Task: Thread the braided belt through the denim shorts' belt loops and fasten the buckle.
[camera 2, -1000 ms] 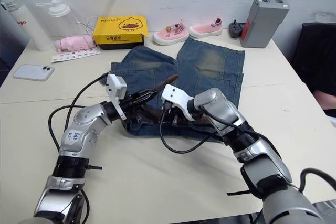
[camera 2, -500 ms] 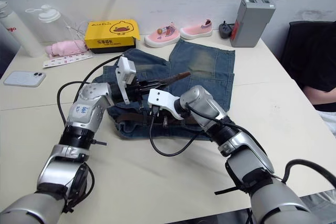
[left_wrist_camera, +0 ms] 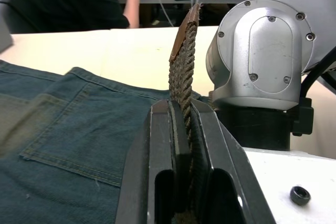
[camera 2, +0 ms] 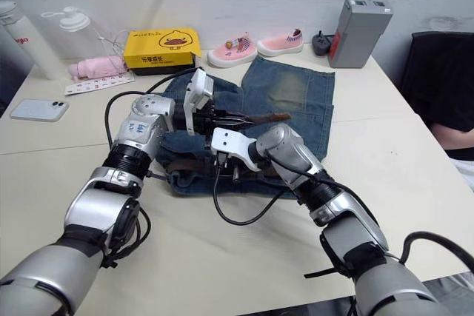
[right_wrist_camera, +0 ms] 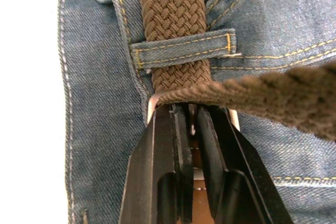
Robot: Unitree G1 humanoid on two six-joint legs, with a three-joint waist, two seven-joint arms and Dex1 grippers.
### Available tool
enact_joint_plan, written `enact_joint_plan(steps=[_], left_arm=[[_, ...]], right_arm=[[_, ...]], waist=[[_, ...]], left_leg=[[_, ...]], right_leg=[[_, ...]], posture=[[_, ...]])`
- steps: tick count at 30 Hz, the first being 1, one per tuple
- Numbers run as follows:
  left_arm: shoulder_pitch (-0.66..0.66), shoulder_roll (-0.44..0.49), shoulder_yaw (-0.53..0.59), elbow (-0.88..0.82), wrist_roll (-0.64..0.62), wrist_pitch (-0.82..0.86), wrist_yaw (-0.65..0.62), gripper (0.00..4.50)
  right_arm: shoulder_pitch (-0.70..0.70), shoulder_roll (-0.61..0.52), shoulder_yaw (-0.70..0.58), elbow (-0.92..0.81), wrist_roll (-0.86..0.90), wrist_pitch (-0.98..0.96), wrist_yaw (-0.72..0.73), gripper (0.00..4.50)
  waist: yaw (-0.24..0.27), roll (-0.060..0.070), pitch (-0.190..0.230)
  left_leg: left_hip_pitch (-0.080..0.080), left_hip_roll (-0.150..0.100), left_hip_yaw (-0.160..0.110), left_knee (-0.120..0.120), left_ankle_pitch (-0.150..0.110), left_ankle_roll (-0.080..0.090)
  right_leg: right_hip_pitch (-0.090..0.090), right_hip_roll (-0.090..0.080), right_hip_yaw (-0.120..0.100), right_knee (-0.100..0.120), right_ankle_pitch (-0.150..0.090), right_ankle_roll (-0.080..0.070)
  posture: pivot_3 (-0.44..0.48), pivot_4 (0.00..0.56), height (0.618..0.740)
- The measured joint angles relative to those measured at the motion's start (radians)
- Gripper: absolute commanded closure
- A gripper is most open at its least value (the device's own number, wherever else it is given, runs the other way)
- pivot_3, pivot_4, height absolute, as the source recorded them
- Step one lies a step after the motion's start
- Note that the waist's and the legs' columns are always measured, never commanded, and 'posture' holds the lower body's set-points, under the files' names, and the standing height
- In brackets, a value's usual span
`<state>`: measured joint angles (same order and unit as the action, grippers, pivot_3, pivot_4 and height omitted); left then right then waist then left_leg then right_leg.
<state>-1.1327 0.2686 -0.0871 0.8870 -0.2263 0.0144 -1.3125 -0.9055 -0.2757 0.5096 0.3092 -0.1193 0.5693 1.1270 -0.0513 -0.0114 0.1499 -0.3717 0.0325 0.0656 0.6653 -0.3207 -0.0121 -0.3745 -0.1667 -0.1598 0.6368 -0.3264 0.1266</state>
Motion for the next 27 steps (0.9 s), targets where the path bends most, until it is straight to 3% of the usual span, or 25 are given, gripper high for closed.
enact_joint_plan(steps=[8,13,22,26,27], left_arm=[[-0.041,-0.026,0.017,0.095,0.037,-0.083,-0.046,4.50],[-0.020,-0.017,0.022,0.053,0.044,-0.086,-0.043,4.50],[0.259,0.105,0.053,-0.370,0.050,-0.035,0.114,4.50],[0.453,0.173,0.076,-0.579,0.068,0.013,0.212,4.50],[0.498,0.187,0.077,-0.627,0.075,0.024,0.243,4.50]], right_arm=[[0.022,-0.006,-0.008,-0.036,-0.020,0.020,-0.001,3.90],[0.032,-0.001,-0.012,-0.052,-0.022,0.027,-0.022,3.90],[0.159,0.017,-0.103,-0.227,0.008,0.116,-0.143,3.90],[0.226,-0.015,-0.172,-0.379,0.050,0.272,-0.182,3.90],[0.241,-0.024,-0.187,-0.434,0.065,0.324,-0.195,3.68]], waist=[[0.008,0.000,-0.002],[0.006,0.000,-0.003],[-0.005,0.004,0.000],[0.024,0.004,0.000],[0.028,0.005,0.001]], left_leg=[[0.000,-0.001,0.000,0.001,-0.001,0.001],[0.000,0.000,0.000,0.001,-0.002,0.001],[0.000,0.001,-0.005,-0.001,-0.002,0.001],[-0.006,-0.001,-0.010,0.005,-0.006,0.003],[-0.013,-0.002,-0.011,0.010,-0.006,0.005]], right_leg=[[0.000,-0.001,0.000,0.000,0.000,0.000],[0.000,-0.001,0.000,0.000,0.000,0.000],[-0.002,0.000,0.001,0.000,0.000,0.000],[-0.002,-0.001,0.001,-0.003,0.000,0.000],[-0.003,-0.001,0.000,-0.006,0.000,0.000]], posture=[[0.000,0.150,0.683],[0.000,0.150,0.683],[0.000,0.150,0.683],[0.000,0.150,0.683],[0.000,0.150,0.683]])
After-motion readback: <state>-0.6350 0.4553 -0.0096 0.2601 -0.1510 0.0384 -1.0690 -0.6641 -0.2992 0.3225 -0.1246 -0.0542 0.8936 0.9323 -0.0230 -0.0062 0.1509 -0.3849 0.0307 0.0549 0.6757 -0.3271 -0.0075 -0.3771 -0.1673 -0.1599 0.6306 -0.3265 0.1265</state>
